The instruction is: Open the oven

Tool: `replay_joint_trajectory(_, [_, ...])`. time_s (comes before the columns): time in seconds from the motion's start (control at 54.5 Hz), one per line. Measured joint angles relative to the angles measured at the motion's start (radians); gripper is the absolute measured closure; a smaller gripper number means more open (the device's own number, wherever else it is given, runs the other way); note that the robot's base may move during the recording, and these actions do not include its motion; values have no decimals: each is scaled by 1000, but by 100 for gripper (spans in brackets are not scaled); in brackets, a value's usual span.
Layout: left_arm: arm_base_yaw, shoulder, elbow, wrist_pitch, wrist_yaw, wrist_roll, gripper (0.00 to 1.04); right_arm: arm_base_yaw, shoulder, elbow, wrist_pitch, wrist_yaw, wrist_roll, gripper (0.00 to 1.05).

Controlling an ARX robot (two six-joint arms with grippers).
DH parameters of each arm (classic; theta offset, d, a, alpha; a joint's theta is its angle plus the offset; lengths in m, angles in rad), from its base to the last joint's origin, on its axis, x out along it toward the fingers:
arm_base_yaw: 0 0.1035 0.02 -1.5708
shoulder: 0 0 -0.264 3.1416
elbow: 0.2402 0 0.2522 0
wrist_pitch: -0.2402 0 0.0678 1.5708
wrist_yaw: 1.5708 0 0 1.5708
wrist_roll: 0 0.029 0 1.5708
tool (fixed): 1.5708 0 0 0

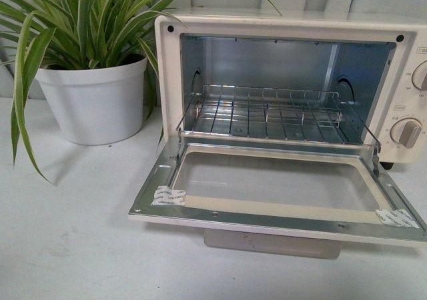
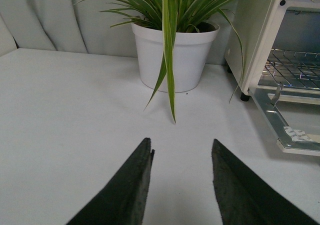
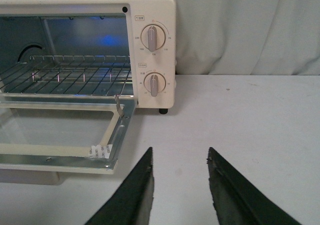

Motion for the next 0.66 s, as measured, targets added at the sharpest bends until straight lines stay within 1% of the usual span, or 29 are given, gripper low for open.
replay_joint_trajectory(0.055, [0,0,0,0,0,0,54,0,0,0,0,0,0,60])
replay_joint_trajectory(0.165, [0,0,0,0,0,0,27,0,0,0,0,0,0,31])
replay_joint_trajectory(0.183, [0,0,0,0,0,0,23,0,0,0,0,0,0,30])
replay_joint_trajectory(0.202, [0,0,0,0,0,0,21,0,0,0,0,0,0,26])
replay_joint_trajectory(0.275, [0,0,0,0,0,0,7,0,0,0,0,0,0,14])
replay_joint_trajectory(0.312, [0,0,0,0,0,1,5,0,0,0,0,0,1,8])
replay_joint_trajectory(0.33, [0,0,0,0,0,1,5,0,0,0,0,0,1,7])
replay_joint_trajectory(0.385, [0,0,0,0,0,1,7,0,0,0,0,0,0,10])
replay_joint_trajectory(0.661, [0,0,0,0,0,1,6,0,0,0,0,0,1,9])
